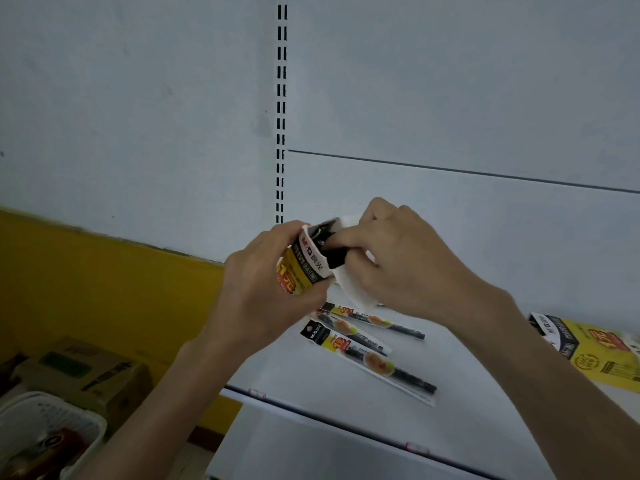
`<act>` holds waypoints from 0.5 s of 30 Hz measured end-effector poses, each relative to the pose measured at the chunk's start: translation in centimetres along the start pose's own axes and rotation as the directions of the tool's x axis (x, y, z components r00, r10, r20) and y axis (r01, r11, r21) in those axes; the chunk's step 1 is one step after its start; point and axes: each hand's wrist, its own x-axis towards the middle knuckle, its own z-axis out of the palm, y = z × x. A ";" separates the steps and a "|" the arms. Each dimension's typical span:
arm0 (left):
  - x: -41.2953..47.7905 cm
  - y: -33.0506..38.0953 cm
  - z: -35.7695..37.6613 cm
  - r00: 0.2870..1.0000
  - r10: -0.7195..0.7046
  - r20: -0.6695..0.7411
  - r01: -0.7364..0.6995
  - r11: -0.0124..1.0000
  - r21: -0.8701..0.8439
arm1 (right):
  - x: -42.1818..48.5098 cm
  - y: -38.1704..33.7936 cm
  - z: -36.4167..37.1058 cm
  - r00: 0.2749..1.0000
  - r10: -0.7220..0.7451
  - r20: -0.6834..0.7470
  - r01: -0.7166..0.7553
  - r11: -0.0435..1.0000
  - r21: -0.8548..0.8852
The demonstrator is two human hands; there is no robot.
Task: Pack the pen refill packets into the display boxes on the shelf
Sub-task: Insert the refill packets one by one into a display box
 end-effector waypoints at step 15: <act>4.2 3.9 -0.6 0.934 -0.151 -0.324 0.100 0.980 -0.170 | -4.9 3.2 0.6 0.852 0.338 -0.400 -0.046 0.809 0.586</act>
